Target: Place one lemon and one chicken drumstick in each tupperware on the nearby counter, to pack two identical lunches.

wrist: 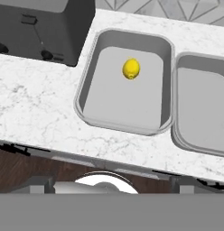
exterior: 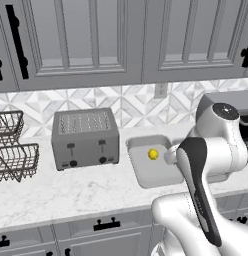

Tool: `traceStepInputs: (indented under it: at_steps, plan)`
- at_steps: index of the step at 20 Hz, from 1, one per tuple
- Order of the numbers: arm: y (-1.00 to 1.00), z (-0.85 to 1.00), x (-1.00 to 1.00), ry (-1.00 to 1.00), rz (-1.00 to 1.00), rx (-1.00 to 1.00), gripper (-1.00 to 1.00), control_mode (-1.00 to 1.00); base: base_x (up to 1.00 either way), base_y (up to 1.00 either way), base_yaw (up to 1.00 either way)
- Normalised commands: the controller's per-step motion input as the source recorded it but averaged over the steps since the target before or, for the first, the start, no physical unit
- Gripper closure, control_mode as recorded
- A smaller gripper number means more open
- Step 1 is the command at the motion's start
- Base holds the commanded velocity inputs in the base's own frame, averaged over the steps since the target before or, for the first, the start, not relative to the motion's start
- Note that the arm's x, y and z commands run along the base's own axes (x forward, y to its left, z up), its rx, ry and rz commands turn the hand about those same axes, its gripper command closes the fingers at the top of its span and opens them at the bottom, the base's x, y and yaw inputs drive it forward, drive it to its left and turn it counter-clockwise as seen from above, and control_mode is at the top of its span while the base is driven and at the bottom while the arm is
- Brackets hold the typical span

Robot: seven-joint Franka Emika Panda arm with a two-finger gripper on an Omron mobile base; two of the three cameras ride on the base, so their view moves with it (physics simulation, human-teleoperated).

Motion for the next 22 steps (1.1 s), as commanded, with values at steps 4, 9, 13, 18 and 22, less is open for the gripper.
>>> traceStepInputs:
  at_steps: [4, 9, 13, 18, 22]
  plan:
    - [0.00, 0.00, 0.00, 0.00, 0.00, 0.00, -1.00, 1.00, -0.62, 0.00, 0.37]
    - [0.00, 0.00, 0.00, 0.00, 0.00, 0.00, -1.00, 1.00, -0.63, -0.26, 0.70]
    - [0.00, 0.00, 0.00, 0.00, 0.00, 0.00, -1.00, 1.00, -0.45, -0.48, 0.87]
    - [0.00, 0.00, 0.00, 0.00, 0.00, 0.00, -1.00, 1.00, -0.44, -0.44, 0.85]
    - [0.00, 0.00, 0.00, 0.00, 0.00, 0.00, -1.00, 1.00, -0.48, -0.06, 0.78]
